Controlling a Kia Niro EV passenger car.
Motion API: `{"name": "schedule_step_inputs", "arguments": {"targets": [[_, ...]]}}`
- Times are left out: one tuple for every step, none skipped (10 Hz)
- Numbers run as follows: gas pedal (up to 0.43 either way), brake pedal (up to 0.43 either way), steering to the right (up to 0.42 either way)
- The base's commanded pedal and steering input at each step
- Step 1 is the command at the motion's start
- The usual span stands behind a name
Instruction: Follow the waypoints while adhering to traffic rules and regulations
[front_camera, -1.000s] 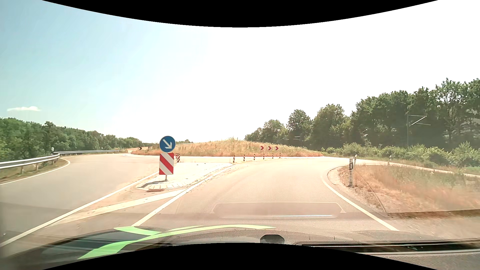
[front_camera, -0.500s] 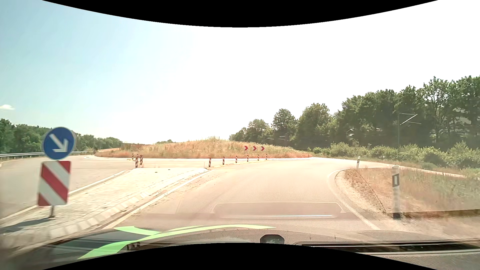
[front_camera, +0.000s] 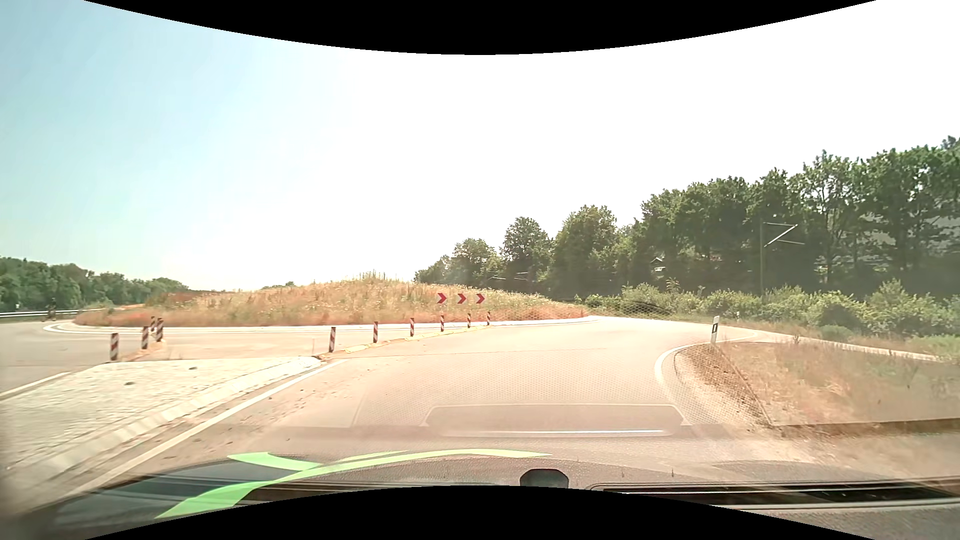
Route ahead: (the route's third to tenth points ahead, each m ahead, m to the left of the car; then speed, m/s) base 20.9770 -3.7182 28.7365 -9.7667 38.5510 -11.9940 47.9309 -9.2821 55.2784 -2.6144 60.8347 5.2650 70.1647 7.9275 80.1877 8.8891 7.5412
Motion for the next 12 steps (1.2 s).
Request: {"name": "schedule_step_inputs", "arguments": {"targets": [[0.197,0.000,0.115],[0.197,0.000,0.115],[0.197,0.000,0.115],[0.197,0.000,0.115],[0.197,0.000,0.115],[0.189,0.000,0.115],[0.169,0.000,0.115],[0.169,0.000,0.115],[0.169,0.000,0.115],[0.157,0.000,0.114],[0.157,0.000,0.110],[0.157,0.000,0.104]]}}
